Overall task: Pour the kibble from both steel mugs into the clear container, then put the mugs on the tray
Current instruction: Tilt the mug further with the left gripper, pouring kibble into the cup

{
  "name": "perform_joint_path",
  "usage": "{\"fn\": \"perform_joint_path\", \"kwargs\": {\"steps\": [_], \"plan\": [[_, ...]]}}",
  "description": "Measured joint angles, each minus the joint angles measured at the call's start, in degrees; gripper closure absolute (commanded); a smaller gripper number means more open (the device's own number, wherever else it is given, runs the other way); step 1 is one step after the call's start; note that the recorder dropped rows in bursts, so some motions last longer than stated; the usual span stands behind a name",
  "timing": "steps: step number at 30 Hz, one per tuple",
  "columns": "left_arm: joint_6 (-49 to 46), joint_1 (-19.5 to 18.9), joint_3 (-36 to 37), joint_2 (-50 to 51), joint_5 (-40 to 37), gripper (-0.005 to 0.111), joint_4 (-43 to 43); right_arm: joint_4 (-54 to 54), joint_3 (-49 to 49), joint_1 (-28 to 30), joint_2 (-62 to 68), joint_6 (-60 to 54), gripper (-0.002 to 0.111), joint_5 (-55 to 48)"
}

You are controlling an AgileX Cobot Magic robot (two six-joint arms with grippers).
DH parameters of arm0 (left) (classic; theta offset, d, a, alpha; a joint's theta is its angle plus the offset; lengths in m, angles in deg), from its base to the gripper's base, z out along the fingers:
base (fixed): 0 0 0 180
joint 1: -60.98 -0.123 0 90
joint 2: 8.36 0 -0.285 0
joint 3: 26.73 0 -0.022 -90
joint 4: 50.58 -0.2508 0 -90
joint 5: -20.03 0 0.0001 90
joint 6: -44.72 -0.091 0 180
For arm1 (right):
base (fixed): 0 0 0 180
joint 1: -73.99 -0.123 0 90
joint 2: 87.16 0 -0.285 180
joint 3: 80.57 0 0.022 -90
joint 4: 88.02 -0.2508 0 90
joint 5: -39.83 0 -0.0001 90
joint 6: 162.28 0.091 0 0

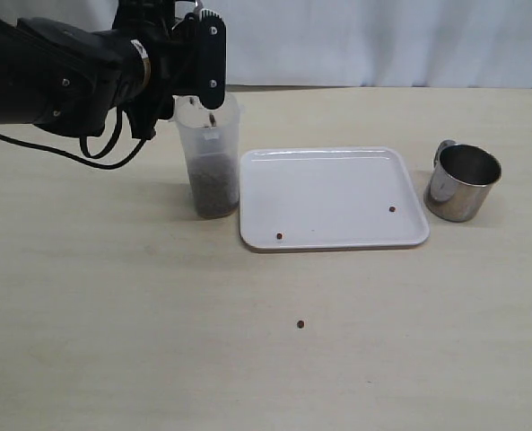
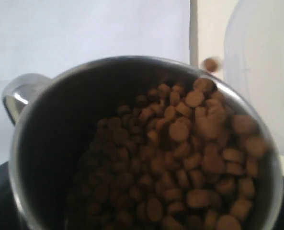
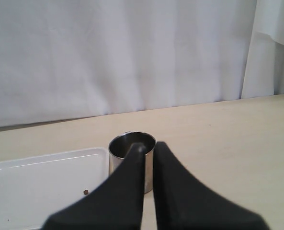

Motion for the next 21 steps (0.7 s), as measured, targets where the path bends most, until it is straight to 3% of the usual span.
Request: {"fn": "perform_joint_path", "kwargs": {"steps": [21], "plan": [[-5.4, 0.0, -2.5, 0.0, 0.0, 0.107, 0.0, 0.0, 0.0, 0.0, 0.0, 0.0, 0.103, 0.0]]}}
